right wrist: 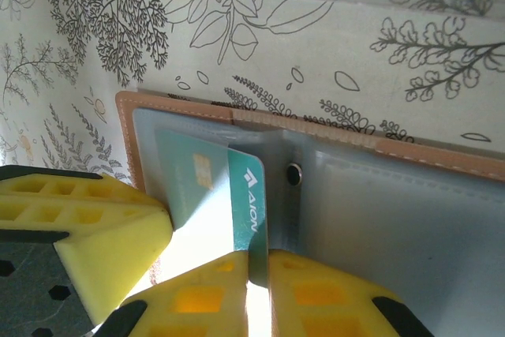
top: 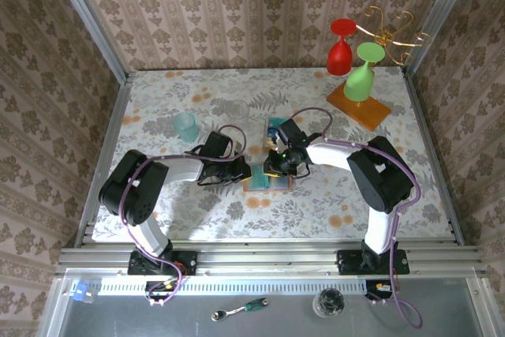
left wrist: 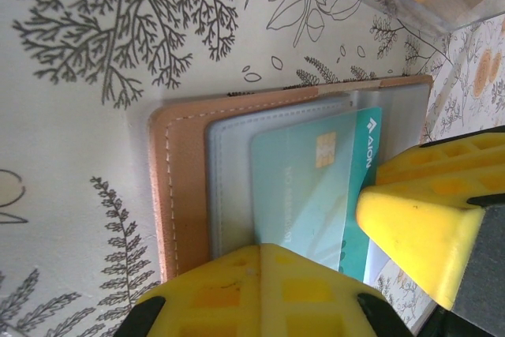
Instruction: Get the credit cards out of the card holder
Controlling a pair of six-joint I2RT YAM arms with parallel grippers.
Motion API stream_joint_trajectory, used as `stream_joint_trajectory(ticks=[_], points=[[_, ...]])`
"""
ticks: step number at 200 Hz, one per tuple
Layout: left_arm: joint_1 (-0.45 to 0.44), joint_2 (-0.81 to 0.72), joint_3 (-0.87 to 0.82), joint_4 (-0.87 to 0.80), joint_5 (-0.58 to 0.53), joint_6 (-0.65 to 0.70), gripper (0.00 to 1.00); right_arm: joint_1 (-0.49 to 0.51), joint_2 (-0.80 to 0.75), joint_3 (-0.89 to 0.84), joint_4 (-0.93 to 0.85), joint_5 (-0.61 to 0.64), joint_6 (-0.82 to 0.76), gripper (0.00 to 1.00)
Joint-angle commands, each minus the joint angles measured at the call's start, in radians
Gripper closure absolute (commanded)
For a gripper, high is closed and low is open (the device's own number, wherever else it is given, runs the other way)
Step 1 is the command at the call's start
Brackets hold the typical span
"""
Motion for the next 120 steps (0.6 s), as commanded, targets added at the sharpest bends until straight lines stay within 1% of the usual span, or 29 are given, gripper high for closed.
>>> stream_joint_trajectory(ticks=[1,81,120], points=[[0.002,0.034,0.001,-0.042,-0.019,0.020,1.00,-0.010,-0.007,-0.026,0.021,-0.018,0.009,0.86],[0.008,0.034,0.005,-0.049,-0.019,0.026,1.00,-0.073,-0.095,-0.097,0.016,-0.026,-0.012,0.89],[0.008,0.036,0.017,-0.055,-0.015,0.030,1.00,-0.089,-0.140,-0.114,0.005,-0.031,-0.023,0.92]])
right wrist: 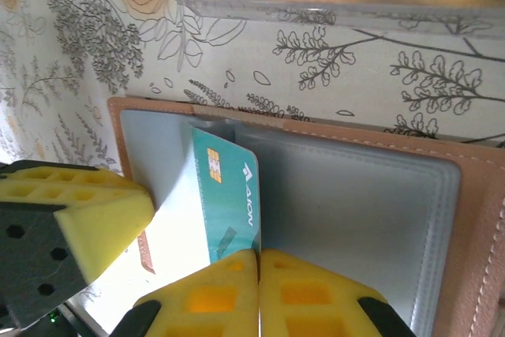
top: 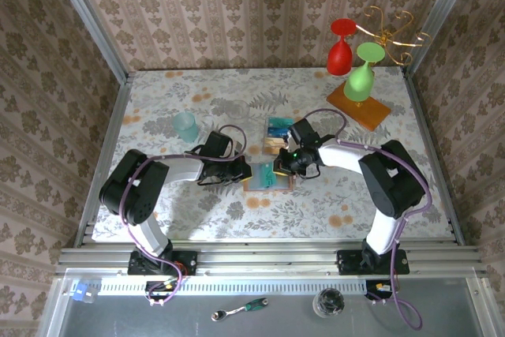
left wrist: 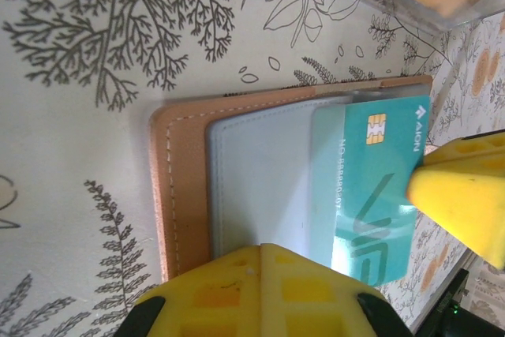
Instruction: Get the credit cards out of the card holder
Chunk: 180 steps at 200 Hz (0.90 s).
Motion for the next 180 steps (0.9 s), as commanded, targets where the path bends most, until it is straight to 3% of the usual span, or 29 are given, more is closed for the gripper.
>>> stream_joint_trajectory(ticks=[1,138,180], points=[[0.006,0.029,0.011,-0.055,-0.018,0.030,1.00,-0.009,-0.046,-0.016,-0.026,-0.009,-0.019,0.92],[-0.006,0.044,0.075,-0.061,-0.004,0.029,1.00,-0.017,-0.152,0.046,-0.175,0.047,-0.115,0.99],[-0.010,0.047,0.088,-0.051,0.005,0.024,1.00,-0.017,-0.168,0.090,-0.239,0.058,-0.228,1.00]])
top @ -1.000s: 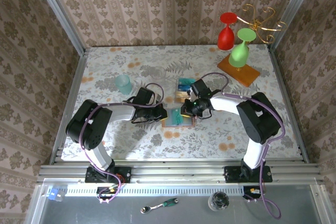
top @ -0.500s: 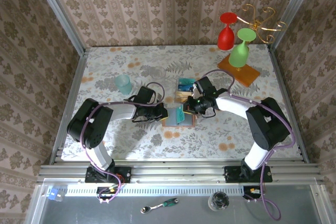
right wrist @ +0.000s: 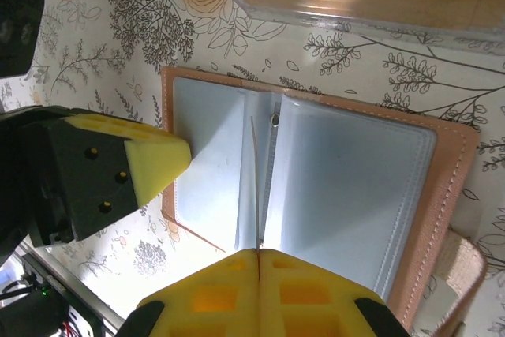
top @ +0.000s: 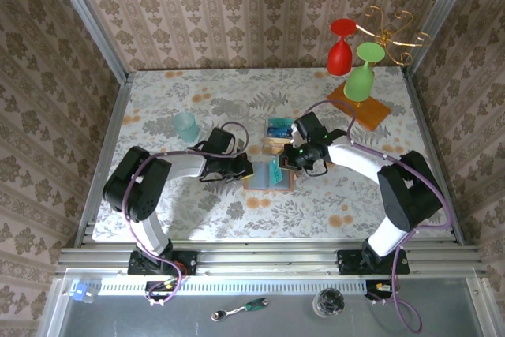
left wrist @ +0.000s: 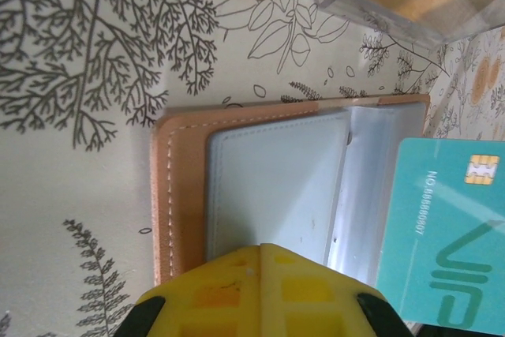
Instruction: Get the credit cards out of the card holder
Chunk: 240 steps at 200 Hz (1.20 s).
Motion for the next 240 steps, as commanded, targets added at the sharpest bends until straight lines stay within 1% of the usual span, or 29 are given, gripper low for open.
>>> stream_joint_trajectory(ticks=[1,23,39,79,137,185,240], points=[[-0.007,0.016,0.030,-0.012,0.005,0.017,1.00,-0.004,-0.036,0.051,-0.076,0.018,-0.107,1.00],[-0.007,0.004,0.025,-0.013,0.004,0.017,0.99,-0.004,-0.036,0.090,-0.140,0.031,-0.236,1.00],[-0.004,-0.005,0.021,-0.013,0.002,0.018,0.99,-0.004,-0.033,0.123,-0.203,0.046,-0.363,1.00],[0.004,-0.028,0.009,-0.014,-0.001,0.020,0.99,-0.003,-0.022,0.214,-0.322,0.137,-0.673,1.00],[0.018,-0.088,-0.031,-0.026,-0.014,0.020,0.99,-0.004,0.094,0.428,-0.522,0.273,-1.039,1.00],[0.042,-0.153,-0.077,-0.044,-0.026,0.024,0.99,-0.006,0.222,0.652,-0.645,0.338,-1.211,1.00],[0.069,-0.198,-0.096,-0.074,-0.035,0.035,0.98,-0.019,0.374,0.896,-0.733,0.383,-1.313,1.00]])
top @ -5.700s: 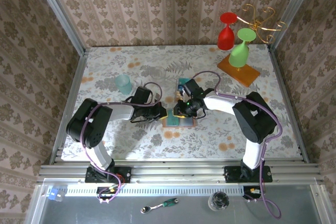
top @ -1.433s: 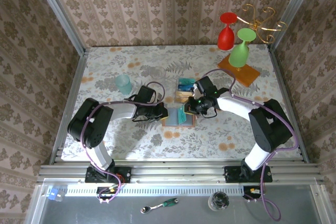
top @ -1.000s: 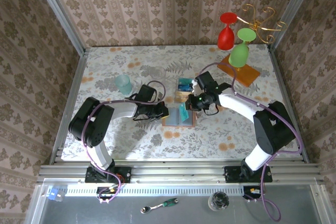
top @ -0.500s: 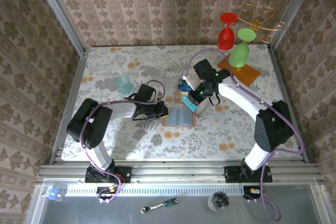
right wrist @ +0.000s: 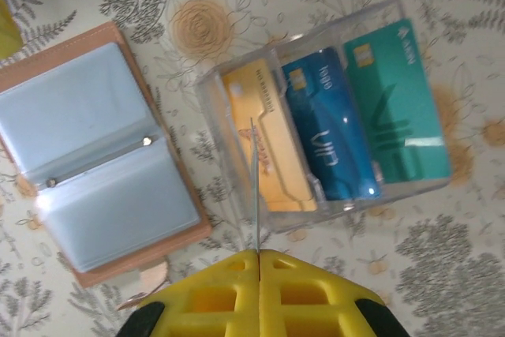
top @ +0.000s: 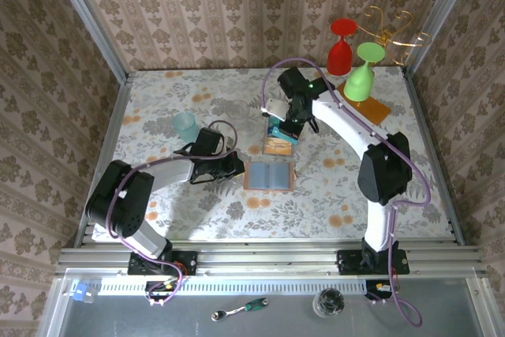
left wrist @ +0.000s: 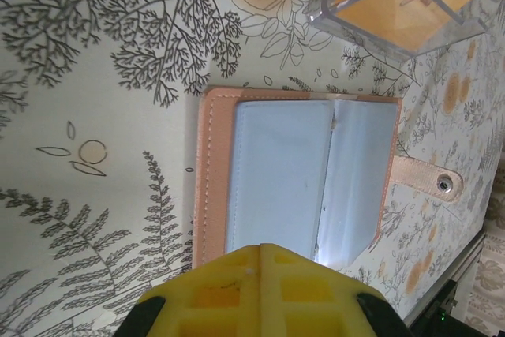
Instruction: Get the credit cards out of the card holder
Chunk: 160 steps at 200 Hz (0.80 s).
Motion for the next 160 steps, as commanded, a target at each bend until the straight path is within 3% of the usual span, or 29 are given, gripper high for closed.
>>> stream_joint_trajectory(ticks=[1,76,160], points=[[0.014,-0.032,-0.016,-0.033,-0.009,0.033,0.98,-0.013,0.062,0.103,-0.092,0.043,-0.088,1.00],[0.055,-0.038,-0.007,-0.047,-0.004,0.046,0.98,-0.046,0.237,0.379,-0.180,0.054,-0.152,1.00],[0.065,-0.021,-0.006,-0.042,0.006,0.051,0.98,-0.049,0.341,0.477,-0.177,0.030,-0.168,1.00]])
